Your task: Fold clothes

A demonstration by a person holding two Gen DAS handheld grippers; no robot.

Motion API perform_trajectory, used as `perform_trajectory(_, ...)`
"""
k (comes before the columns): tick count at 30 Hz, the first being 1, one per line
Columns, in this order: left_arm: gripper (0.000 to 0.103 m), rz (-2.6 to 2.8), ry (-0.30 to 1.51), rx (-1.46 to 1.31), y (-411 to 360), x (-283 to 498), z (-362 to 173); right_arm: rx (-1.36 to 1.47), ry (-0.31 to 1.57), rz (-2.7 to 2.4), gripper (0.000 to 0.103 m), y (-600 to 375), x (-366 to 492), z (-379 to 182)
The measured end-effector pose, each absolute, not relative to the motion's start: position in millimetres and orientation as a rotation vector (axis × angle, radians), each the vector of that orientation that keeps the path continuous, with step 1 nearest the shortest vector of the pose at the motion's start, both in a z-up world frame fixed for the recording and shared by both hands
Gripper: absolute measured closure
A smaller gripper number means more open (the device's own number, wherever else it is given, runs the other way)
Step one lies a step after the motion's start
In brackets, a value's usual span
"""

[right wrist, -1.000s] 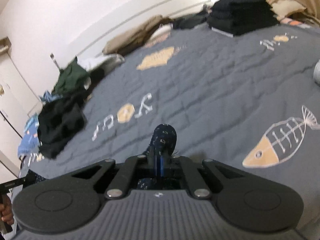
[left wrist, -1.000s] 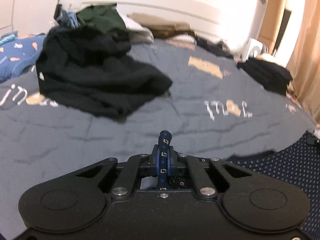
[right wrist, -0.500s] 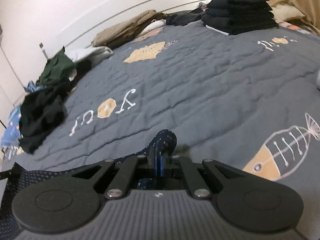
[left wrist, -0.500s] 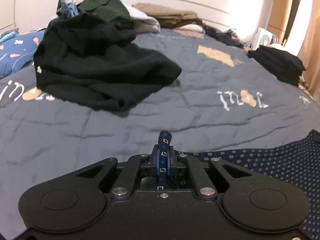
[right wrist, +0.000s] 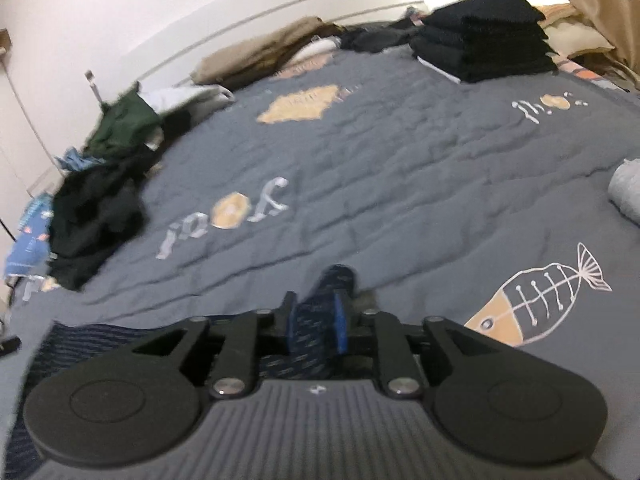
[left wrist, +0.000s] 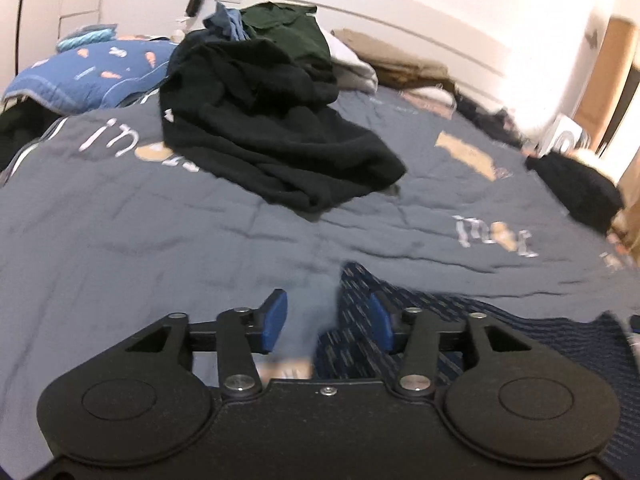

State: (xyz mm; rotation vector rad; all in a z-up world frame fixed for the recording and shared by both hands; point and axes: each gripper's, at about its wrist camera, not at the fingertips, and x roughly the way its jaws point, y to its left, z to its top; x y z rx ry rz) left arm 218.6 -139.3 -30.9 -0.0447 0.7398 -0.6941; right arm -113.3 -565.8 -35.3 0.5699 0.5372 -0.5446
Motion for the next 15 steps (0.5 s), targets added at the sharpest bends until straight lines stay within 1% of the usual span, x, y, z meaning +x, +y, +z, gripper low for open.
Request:
perform_trajectory(1, 0.051, -0.694, 0.746, -0.079, -130, 207, -29, 0.569, 0.527, -0.534, 0.066, -555, -115, -29)
perform_trajectory(3, 0.047, -0.697, 0.758, -0.144, -112, 186, -26, 0.554, 0.518, -0.495, 0.059, -529, -116, -17)
perform_trajectory(7, 0.041, -0.679, 0.788, -0.260, -81, 145, -29, 0.489, 0.513, -0.390, 0.052, -468, -118, -5)
perform_trajectory(9, 0.034, -0.671, 0.801, -0.318, -67, 129, -32, 0.468, 0.533, -0.353, 0.050, -440, -117, -4)
perform_trajectory(15, 0.034, -0.658, 0.818, -0.308, -48, 102, -42, 0.435, 0.566, -0.312, 0.046, -383, -125, -12)
